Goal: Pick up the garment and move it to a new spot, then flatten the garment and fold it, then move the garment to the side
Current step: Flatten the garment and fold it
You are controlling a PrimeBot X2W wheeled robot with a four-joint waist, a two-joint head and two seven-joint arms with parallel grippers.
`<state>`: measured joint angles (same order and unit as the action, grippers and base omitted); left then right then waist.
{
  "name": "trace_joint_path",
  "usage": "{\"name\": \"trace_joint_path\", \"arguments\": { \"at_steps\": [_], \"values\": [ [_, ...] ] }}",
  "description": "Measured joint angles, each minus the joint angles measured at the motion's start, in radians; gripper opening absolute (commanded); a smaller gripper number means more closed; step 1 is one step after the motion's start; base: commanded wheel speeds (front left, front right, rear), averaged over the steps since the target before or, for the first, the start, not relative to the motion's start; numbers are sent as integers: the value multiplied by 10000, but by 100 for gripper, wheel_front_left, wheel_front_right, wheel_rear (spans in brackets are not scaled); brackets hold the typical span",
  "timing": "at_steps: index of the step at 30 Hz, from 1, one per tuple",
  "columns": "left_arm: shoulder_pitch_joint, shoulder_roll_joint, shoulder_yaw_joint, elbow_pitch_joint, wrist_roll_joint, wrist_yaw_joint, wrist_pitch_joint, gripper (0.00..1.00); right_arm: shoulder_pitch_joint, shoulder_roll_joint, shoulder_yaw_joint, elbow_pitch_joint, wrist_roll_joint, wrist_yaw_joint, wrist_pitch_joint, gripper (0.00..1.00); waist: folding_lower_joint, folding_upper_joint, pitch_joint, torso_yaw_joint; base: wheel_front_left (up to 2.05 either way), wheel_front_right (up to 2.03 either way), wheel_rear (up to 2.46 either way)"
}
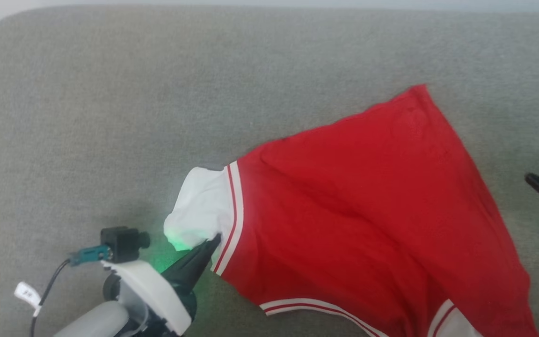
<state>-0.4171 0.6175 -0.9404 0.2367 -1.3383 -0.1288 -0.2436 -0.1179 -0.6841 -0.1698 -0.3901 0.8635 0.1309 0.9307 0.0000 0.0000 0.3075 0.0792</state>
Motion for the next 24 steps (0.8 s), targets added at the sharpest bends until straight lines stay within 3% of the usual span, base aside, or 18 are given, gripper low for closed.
{"name": "trace_joint_path", "arguments": {
  "at_steps": [12, 18, 23, 24],
  "values": [
    [-1055, -834, -215, 309, 284, -2, 138, 0, -4990, -23, 3965, 3986, -1538, 0, -362, 100, 0, 0, 1091, 794, 0, 0, 0],
    [-1402, -1072, -393, 318, 297, -4, 86, 0, -6066, -372, 5618, 5430, -1766, 0, -568, 100, 0, 0, 1495, 1165, 0, 0, 0],
    [-1462, -1147, -462, 272, 280, -4, -23, 0, -6531, -527, 6278, 6029, -1524, 0, -1160, 100, 0, 1, 1657, 1297, 0, 0, 0],
    [-1465, -1147, -472, 272, 270, -4, -50, 0, -6600, -541, 6393, 6153, -1448, 0, -1239, 88, 0, 1, 1670, 1294, 0, 0, 0]
  ]
}}
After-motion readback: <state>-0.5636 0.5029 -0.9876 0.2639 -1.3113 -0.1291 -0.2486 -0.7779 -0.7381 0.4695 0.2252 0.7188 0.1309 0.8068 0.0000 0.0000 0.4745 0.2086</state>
